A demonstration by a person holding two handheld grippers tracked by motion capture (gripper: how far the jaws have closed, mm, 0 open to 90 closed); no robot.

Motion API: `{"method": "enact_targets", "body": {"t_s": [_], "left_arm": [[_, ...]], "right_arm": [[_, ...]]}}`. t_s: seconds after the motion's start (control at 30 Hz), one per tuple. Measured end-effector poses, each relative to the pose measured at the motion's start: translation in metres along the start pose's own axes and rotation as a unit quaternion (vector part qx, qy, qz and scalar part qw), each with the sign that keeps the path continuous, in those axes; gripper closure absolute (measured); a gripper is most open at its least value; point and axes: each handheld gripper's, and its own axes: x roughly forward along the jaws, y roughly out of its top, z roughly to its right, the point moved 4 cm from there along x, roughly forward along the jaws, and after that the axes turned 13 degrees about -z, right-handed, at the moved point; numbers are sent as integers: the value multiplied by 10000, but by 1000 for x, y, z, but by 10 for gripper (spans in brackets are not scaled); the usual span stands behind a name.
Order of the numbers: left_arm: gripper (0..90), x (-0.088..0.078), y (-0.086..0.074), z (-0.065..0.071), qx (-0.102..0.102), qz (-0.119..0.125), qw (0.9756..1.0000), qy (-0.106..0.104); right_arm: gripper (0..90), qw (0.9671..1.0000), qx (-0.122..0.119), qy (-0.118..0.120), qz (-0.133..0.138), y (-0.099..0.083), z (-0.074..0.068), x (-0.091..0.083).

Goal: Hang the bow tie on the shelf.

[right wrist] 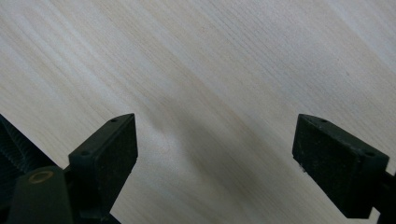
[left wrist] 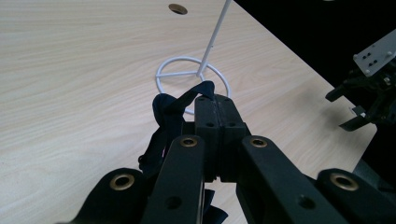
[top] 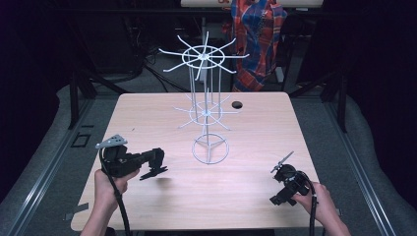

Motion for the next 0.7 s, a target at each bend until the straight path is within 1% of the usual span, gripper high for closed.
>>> {"method": "enact_targets", "body": {"t_s": [0.03,0.1,0.17,0.2,0.23,0.27,0.33,0.47,0.5,0.7], "left_arm": [[900,1,3,0,-23,27,10000,-1],[900,2,6,0,-39,44,10000,1],[900,4,9,0,-64,89,9999,-16],[900,4,10,0,-83,91,9999,-15],[900,5,11,0,-70,74,9999,-14],[900,5,13,1,-102,111,9999,-16],[900,5,15,1,-90,134,9999,-13],[900,4,18,2,-114,180,9998,-1],[900,4,20,2,-127,215,9997,-27],[899,2,26,5,-102,274,9996,-21]], "right_arm": [[140,9997,154,37,166,0,-2,2],[140,9998,129,59,155,0,-2,2],[139,10000,-4,5,-2,0,0,0],[139,9998,95,50,136,0,-1,2],[139,9998,98,50,136,0,-1,2],[139,9999,88,40,109,0,-1,1],[140,10000,-6,7,1,0,0,0],[140,10000,33,34,33,0,-1,0],[139,9998,104,64,127,0,-2,2],[139,9999,98,67,112,0,-2,2]]}}
